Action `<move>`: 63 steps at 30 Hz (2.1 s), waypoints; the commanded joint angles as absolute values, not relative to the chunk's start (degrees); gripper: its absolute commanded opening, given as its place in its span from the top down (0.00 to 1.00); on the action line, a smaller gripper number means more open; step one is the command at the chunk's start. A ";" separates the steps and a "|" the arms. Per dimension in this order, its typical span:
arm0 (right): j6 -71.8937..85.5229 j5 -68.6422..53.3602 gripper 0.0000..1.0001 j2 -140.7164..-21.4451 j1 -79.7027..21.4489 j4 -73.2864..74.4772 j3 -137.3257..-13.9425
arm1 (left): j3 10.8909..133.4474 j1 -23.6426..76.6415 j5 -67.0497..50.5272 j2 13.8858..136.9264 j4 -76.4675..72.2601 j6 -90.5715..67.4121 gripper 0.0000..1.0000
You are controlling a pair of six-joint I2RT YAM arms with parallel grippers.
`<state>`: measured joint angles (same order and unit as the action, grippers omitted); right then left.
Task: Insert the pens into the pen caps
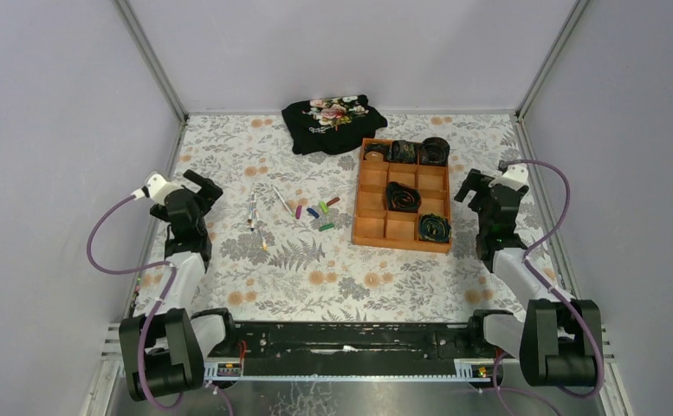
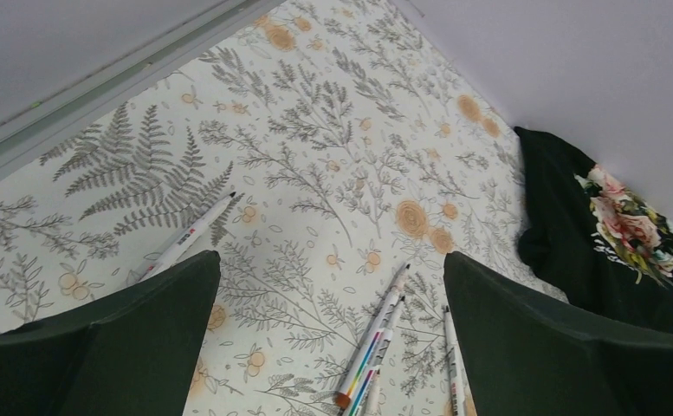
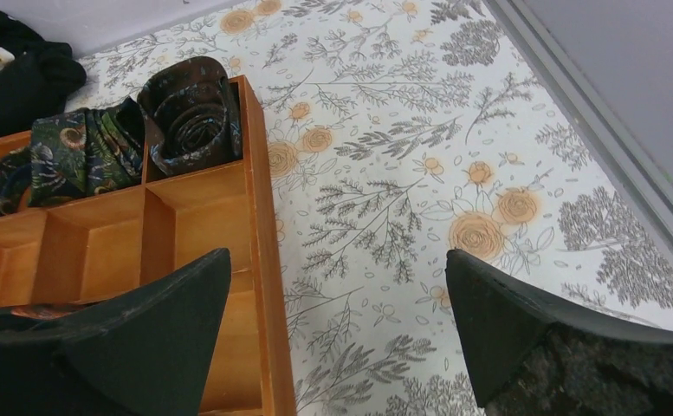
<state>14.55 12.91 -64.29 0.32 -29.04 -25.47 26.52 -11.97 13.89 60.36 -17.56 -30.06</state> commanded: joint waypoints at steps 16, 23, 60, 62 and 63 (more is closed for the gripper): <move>25.60 18.63 0.01 -49.66 0.00 -23.48 -20.97 | 38.54 -16.87 8.95 82.02 -8.10 -22.15 0.00; 23.59 14.63 0.01 -48.58 0.00 -22.55 -21.71 | 40.36 -20.03 11.16 88.26 -8.96 -19.65 0.22; 24.54 -8.86 0.05 -56.79 0.00 -9.07 -32.01 | 42.98 -0.98 4.22 85.34 -5.94 -19.65 1.00; 26.62 -13.14 0.06 -57.50 -0.07 -7.60 -32.65 | 42.59 2.78 2.96 83.23 -7.06 -21.10 1.00; 27.92 -15.36 0.06 -58.00 -0.20 -7.18 -33.14 | 42.12 4.82 1.15 82.07 -8.10 -21.97 1.00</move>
<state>24.43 -4.47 -56.90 0.25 -10.76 -29.52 42.39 -0.45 3.75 86.13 -5.67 -19.29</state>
